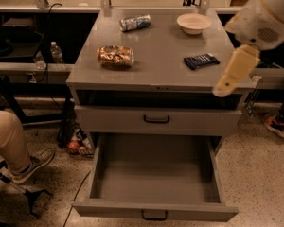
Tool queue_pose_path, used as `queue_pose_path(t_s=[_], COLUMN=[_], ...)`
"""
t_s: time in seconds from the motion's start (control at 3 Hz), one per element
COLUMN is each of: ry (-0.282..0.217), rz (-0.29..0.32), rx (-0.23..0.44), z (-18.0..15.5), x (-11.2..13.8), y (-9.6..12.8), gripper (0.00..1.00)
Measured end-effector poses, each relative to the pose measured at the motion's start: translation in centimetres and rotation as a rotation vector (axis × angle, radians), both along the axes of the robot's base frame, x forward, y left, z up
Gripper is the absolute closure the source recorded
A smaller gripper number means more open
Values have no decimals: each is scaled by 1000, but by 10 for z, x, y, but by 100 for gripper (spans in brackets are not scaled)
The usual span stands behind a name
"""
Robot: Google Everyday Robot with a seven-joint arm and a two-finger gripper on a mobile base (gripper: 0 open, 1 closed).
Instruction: Place orange can into middle drawer
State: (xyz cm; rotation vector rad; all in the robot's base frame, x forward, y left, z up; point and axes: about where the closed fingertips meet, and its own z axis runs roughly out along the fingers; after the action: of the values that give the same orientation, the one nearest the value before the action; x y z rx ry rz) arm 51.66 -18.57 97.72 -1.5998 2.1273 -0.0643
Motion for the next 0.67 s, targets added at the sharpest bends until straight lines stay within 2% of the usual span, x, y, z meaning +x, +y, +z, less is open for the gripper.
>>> queue_pose_path(t_s=[0.33, 0.67], ry=[-37, -37], rz=[-27, -27], rx=[58, 77], z=[-2, -8], x=[53, 93], y=[31, 71], gripper=[0, 0])
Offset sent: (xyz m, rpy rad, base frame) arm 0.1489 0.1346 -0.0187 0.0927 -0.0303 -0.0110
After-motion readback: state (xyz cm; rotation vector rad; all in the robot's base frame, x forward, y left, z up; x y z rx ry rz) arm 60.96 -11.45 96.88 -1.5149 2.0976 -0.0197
